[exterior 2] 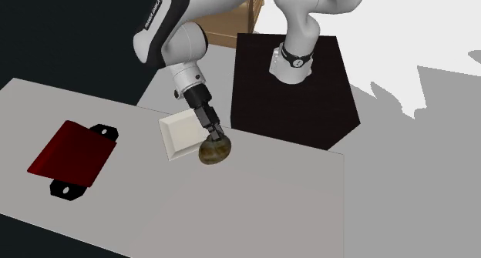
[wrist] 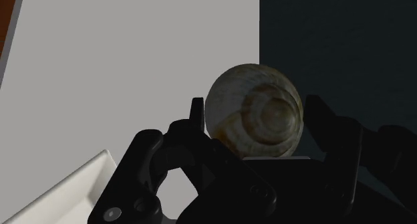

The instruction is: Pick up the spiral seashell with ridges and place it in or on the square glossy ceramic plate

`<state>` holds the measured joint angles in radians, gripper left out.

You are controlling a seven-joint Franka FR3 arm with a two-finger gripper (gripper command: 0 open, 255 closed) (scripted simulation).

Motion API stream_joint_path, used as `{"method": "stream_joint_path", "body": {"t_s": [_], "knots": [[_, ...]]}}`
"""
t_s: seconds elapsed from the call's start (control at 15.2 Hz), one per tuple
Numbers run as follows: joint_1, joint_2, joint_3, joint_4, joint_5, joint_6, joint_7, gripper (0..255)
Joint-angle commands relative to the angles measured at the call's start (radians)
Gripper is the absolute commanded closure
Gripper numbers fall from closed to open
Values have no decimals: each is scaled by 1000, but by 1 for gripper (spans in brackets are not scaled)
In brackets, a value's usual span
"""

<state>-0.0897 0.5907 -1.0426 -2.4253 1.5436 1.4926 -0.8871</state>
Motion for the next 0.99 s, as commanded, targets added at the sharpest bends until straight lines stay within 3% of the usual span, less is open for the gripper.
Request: {"method": "stream_joint_path", "body": {"t_s": [0.0, 0.66, 0.92], "knots": [[-73, 43, 0, 50, -35, -52, -9, 255], [-415, 226, 22, 339, -154, -259, -35, 255], [-439, 269, 57, 354, -130, -252, -60, 255]]}}
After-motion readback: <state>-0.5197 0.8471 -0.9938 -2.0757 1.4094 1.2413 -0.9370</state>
